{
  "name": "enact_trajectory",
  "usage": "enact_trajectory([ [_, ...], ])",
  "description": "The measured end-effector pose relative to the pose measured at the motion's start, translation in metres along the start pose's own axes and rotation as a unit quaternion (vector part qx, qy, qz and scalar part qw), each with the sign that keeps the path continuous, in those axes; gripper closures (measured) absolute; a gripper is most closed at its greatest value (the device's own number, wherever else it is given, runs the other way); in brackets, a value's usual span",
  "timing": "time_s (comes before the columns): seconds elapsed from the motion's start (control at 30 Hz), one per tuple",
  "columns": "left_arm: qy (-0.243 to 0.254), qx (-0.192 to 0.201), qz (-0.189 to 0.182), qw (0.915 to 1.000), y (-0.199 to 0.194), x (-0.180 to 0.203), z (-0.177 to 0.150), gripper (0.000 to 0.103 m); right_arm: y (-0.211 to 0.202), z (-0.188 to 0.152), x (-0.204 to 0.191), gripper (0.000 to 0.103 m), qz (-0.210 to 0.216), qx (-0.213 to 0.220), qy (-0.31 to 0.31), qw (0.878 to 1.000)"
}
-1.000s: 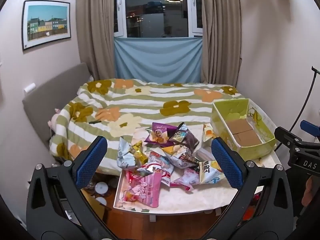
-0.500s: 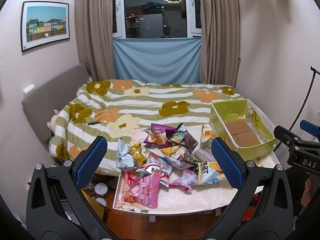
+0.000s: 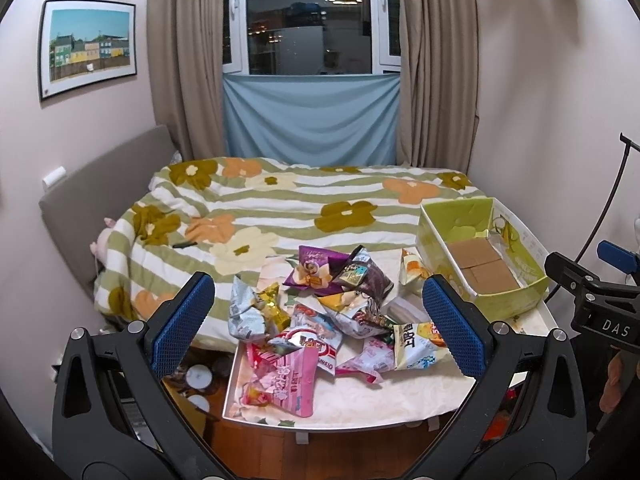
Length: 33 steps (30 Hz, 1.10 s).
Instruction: Organize snacks
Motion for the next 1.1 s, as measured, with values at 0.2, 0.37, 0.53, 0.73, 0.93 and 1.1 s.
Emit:
enact_trajectory([
  [0.2, -0.001, -0.001, -0.001, 1.0, 0.0024, -0.0013, -0.0011, 0.0, 0.0036, -0.0007, 0.0012, 0.0, -0.001, -0.002, 0.001, 1.0],
  [0.37, -0.001, -0.001, -0.002, 1.0, 0.0029, -0.002, -0.0016, 0.0, 0.0034, -0.0008, 0.0002, 0.0, -0.001, -0.002, 0.0, 1.0],
  [0.53, -0.001, -0.001, -0.002, 1.0, 0.0028, -0.0015, -0.0018, 0.0, 0.0038, -0.0011, -0.0002, 0.0, -0.001, -0.002, 0.001, 1.0],
  [0.73, 0.0, -0.001, -0.002, 1.0, 0.0029, -0.0016, -0.0019, 0.0, 0.0044, -0.0014, -0.0002, 0.0, -0.001, -0.004, 0.001, 1.0],
  [0.93, 0.0, -0.004, -0.004, 1.0, 0.0064, -0.0025, -0.0045, 0.0, 0.0055, -0.0025, -0.0005, 0.0, -0.001, -0.004, 0.0, 1.0],
  [1.1, 0.0, -0.006, -0.006, 1.0, 0.0097, -0.0037, -0.0072, 0.0, 0.0059, -0.0019, -0.0006, 0.0, -0.001, -0.004, 0.001, 1.0],
])
Point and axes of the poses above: each gripper's, at about its wrist camera, not at the fingertips, and y roughly the way its jaws point, x to its right, z to its top, the point moved 5 cm from there along y, roughly the way its jaws point, and after that the axes turned 3 degrees about z, right-handed, at the moved point
